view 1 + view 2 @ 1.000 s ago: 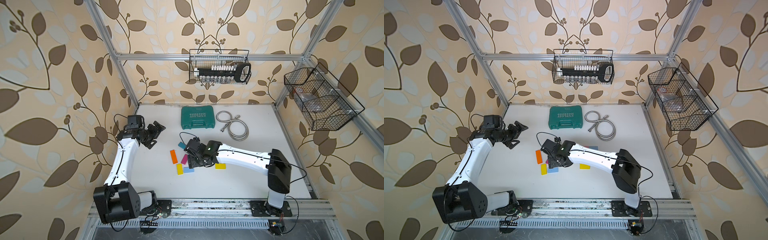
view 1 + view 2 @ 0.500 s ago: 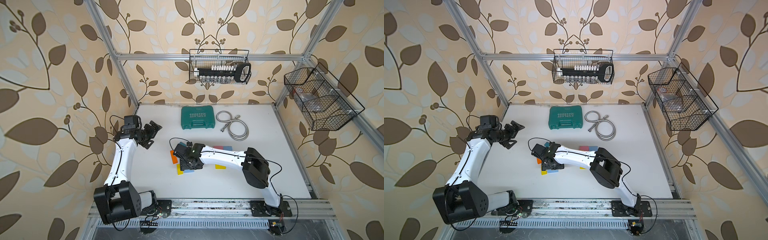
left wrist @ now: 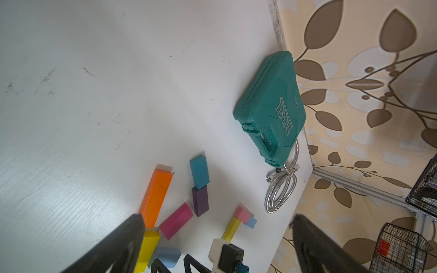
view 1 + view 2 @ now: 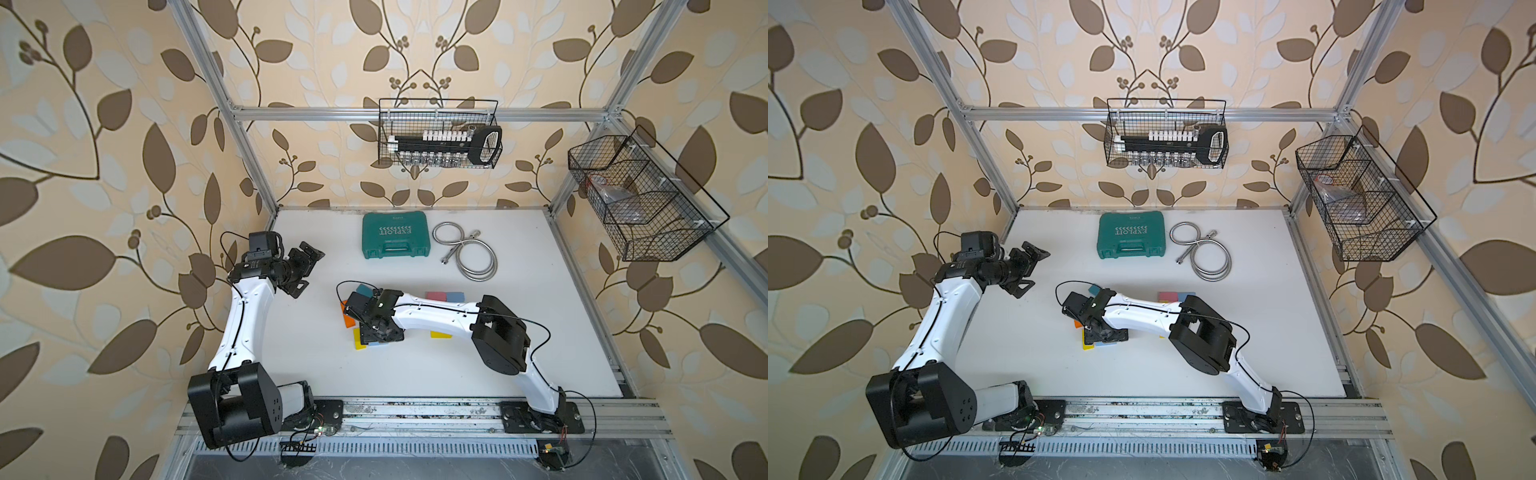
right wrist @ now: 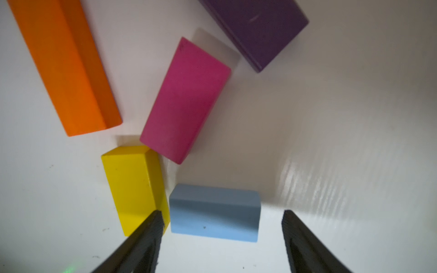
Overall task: Assemble the letter c with building blocks
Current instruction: Pick up the building block from the center of the board, then assemble the building block at the center of the board.
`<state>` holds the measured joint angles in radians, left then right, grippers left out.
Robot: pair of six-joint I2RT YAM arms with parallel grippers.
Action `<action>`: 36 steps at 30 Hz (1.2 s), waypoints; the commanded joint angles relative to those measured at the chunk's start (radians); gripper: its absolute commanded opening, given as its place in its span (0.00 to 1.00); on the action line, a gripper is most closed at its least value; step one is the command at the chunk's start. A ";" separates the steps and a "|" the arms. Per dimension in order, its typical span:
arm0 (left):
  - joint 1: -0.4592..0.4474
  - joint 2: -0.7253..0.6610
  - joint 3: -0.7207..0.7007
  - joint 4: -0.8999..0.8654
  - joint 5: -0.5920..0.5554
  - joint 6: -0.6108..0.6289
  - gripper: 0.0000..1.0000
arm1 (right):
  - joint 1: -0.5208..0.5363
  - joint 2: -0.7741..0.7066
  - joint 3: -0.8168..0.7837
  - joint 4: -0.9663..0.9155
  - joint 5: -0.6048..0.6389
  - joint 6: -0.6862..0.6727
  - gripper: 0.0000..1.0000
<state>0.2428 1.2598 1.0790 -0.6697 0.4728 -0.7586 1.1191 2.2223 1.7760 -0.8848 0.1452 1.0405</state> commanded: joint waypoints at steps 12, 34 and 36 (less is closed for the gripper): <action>0.003 -0.016 -0.024 0.025 0.026 -0.019 0.99 | -0.002 0.077 0.045 -0.025 -0.010 -0.013 0.68; -0.009 -0.067 -0.046 0.011 0.107 -0.030 0.99 | -0.319 -0.747 -0.635 0.061 0.084 -0.112 0.35; -0.014 -0.081 -0.050 0.002 0.115 -0.020 0.99 | -0.401 -0.820 -0.719 0.069 0.068 -0.138 0.35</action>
<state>0.2405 1.2236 1.0397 -0.6571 0.5499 -0.7902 0.7788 1.4456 1.1538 -0.8070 0.2180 0.9432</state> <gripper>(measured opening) 0.988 0.536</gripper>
